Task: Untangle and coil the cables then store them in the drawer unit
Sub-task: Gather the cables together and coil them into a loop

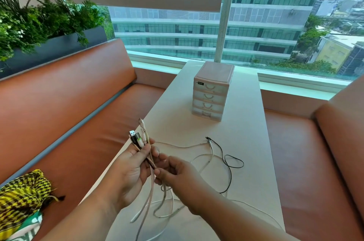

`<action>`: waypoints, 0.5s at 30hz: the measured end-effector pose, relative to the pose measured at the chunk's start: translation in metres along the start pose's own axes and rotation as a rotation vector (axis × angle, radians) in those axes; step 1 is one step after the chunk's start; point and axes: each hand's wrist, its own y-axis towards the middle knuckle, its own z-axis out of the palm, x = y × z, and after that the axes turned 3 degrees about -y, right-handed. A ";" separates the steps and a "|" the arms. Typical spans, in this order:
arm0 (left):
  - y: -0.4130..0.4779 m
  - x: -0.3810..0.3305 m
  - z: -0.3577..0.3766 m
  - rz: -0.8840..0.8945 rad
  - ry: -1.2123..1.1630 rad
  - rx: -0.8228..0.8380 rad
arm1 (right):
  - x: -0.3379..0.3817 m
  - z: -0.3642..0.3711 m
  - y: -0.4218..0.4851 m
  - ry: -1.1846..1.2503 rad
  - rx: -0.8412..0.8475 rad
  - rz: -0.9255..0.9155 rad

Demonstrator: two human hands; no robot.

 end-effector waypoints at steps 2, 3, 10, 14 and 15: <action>0.000 0.001 0.001 0.000 -0.010 -0.019 | 0.001 -0.001 0.000 0.015 -0.022 0.032; 0.000 0.002 0.001 0.001 -0.013 -0.031 | 0.001 -0.001 0.000 0.031 -0.034 0.042; -0.001 0.003 0.005 0.035 0.012 -0.096 | 0.008 0.005 -0.001 -0.049 -0.159 0.052; -0.006 0.003 0.015 0.075 0.002 -0.085 | 0.015 0.010 -0.002 0.036 -0.224 0.003; -0.007 0.003 0.017 0.073 -0.010 -0.077 | 0.015 0.010 -0.002 0.031 -0.218 -0.001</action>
